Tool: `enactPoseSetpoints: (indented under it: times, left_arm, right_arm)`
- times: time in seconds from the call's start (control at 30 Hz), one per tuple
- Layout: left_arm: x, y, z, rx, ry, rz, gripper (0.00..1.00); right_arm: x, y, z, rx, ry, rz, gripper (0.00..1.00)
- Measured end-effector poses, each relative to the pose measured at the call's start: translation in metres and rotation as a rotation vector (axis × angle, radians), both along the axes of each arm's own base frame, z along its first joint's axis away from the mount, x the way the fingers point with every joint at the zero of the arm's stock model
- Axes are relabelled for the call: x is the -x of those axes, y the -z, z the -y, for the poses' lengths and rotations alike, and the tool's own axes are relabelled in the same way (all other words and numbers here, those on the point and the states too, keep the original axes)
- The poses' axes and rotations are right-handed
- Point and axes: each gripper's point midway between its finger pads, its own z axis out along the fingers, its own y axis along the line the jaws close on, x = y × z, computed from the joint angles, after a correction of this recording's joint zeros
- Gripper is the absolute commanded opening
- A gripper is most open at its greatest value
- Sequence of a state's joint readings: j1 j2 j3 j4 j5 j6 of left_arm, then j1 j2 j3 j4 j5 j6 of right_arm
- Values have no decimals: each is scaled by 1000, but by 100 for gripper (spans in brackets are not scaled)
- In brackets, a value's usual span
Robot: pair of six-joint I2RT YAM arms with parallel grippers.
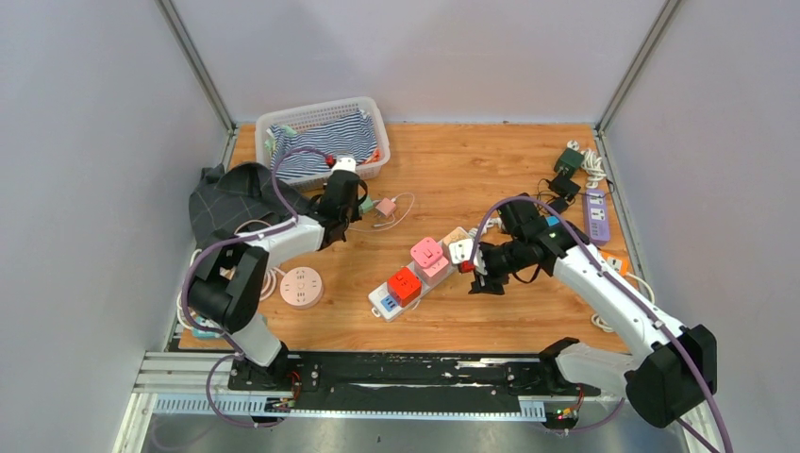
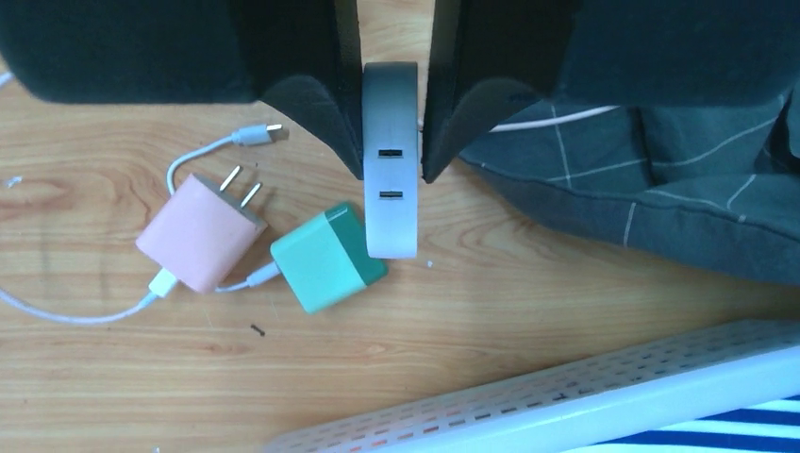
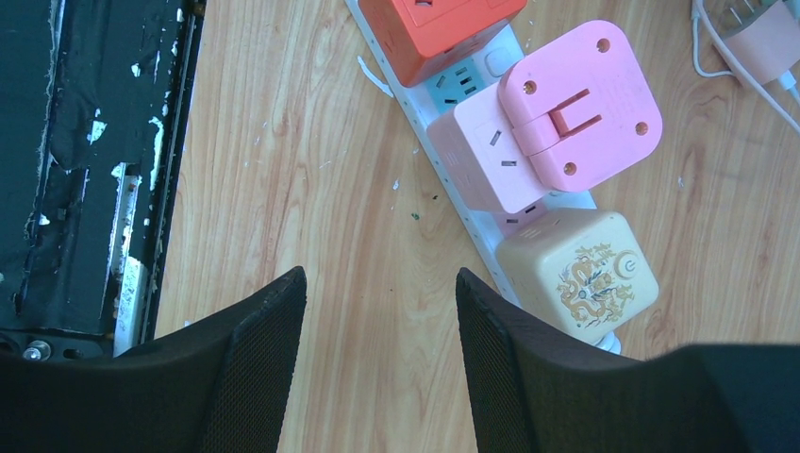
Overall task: Pull the plug off the socket
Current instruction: Place the plug at the center of the board.
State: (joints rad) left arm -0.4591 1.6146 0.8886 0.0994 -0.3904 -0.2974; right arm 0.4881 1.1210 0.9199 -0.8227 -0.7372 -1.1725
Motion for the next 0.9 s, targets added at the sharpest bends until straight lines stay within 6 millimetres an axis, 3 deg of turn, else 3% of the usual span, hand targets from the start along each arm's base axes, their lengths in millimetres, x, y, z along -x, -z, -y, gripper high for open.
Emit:
enactPoseSetpoints:
  times: [0.03, 0.17, 0.43, 0.57, 0.9]
  left_arm:
    - [-2, 1, 0, -5, -1, -1, 50]
    - [-9, 4, -3, -15, -16, -5, 67]
    - [-10, 6, -8, -11, -26, -10, 74]
    - [6, -4, -6, 30, 14, 0, 80]
    - [58, -60, 15, 223, 218, 125, 82]
  right_arm:
    - [0, 0, 0, 1, 0, -2, 62]
    - [0, 3, 0, 5, 1, -9, 62]
    - [-3, 4, 2, 8, 13, -16, 62]
    - [-3, 5, 3, 8, 17, -19, 62]
    - [-1, 7, 1, -3, 8, -39, 62]
